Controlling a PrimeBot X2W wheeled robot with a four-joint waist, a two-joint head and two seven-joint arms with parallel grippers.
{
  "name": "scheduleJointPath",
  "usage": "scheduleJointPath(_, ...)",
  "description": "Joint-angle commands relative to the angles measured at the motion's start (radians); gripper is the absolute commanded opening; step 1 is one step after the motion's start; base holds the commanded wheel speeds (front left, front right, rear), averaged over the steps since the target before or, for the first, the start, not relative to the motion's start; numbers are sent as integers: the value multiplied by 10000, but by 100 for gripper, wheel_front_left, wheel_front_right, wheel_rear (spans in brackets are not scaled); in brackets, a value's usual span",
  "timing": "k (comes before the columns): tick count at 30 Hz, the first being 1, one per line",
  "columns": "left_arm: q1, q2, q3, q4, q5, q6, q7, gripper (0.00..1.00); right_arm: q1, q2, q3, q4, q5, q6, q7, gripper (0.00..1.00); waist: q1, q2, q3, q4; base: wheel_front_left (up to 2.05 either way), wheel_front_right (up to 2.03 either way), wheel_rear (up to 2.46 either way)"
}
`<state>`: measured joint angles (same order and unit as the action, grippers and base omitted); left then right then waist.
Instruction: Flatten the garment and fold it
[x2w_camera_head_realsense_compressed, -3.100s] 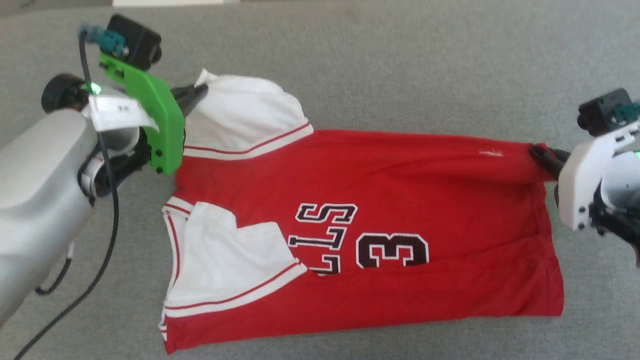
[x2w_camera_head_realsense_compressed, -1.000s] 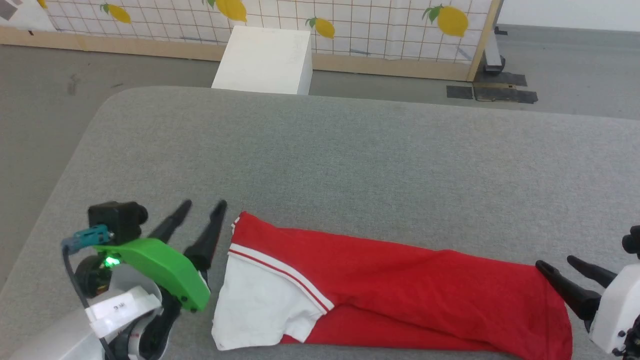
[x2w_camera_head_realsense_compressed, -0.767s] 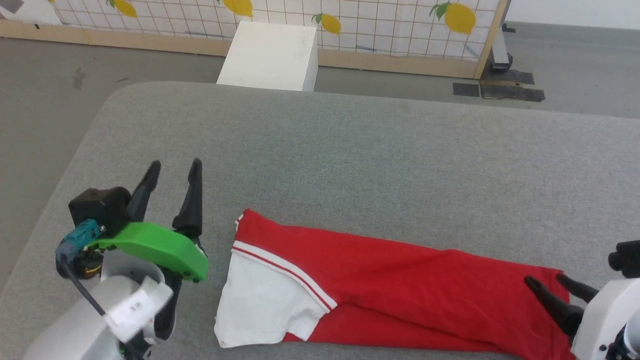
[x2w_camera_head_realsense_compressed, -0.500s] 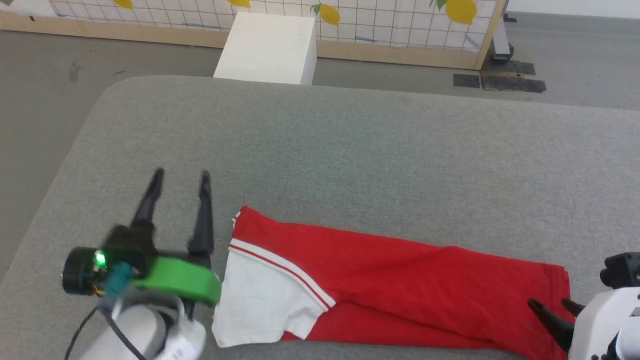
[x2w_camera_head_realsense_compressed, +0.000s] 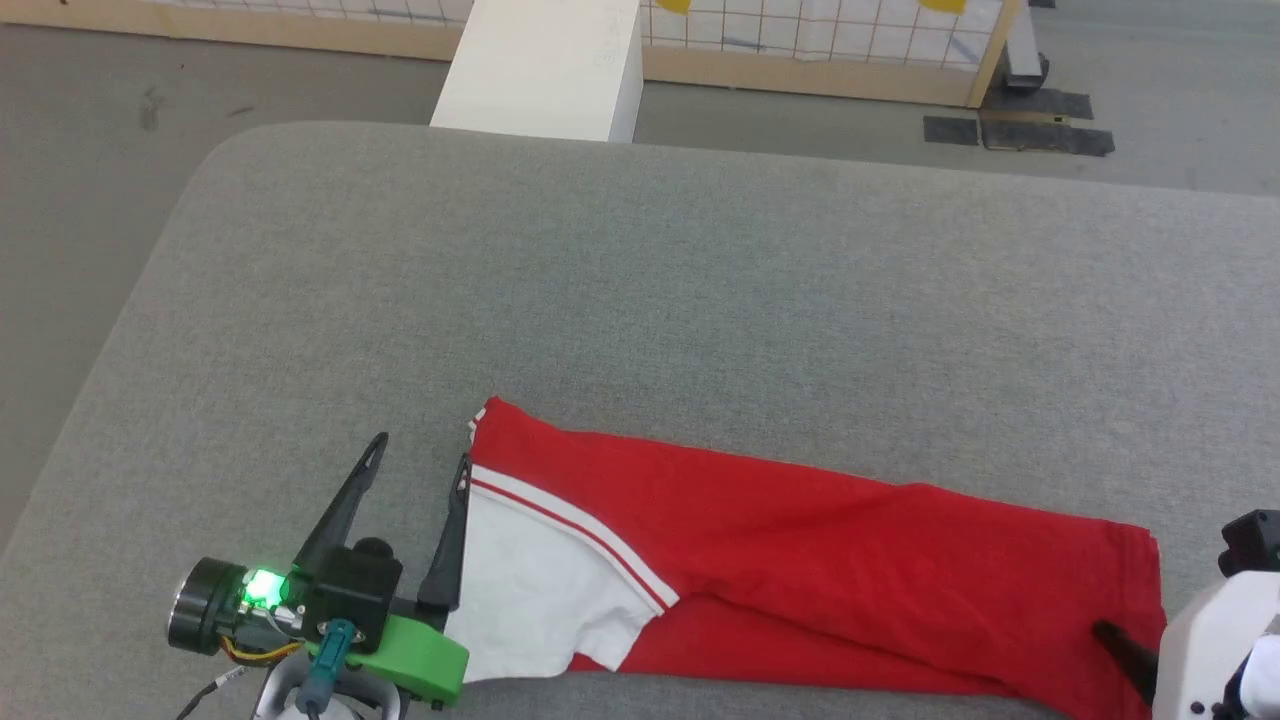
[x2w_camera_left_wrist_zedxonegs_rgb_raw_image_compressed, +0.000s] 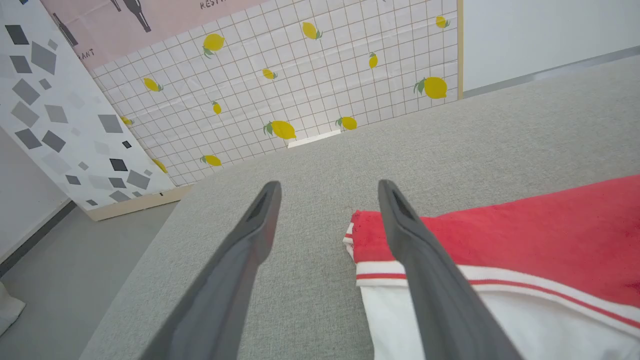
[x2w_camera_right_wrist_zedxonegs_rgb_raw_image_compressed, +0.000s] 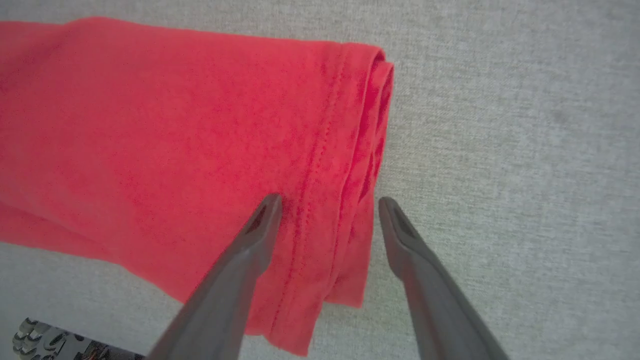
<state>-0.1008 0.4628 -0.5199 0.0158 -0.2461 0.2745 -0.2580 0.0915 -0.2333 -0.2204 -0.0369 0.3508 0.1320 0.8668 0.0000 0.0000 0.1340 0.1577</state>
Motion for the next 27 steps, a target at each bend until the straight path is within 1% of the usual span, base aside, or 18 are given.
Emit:
scheduleJointPath(1,126,-152,128,39,96,-73,-37,100,-233,78,-9,134,-62,-13,-6,100,0,0,99,84,0,0,0)
scheduleJointPath(8,62,-472,472,253,359,-724,-37,100,-455,52,313,847,-229,-13,-16,100,0,0,461,262,0,0,0)
scheduleJointPath(10,52,-548,592,269,419,-841,-37,100,-441,89,402,957,-199,-13,-55,100,0,0,509,289,0,0,0)
scheduleJointPath(11,56,-581,656,269,452,-903,-37,100,-439,132,421,1004,-153,-13,-87,7,0,0,526,294,0,0,0)
scheduleJointPath(12,65,-605,708,277,478,-952,-37,100,-429,161,447,1029,-116,-13,-110,0,0,0,527,298,0,0,0)
scheduleJointPath(17,196,-736,1030,353,580,-1157,-37,100,-389,141,289,968,-73,-13,-379,0,0,0,432,267,0,0,0)
scheduleJointPath(22,287,-918,1276,391,704,-1412,-37,100,-554,-390,-298,978,-219,-13,-592,0,0,0,237,228,0,0,0)
scheduleJointPath(27,370,-1075,1384,441,821,-1561,-37,100,-539,-889,-513,1168,-288,-13,-618,0,0,0,8,203,0,0,0)
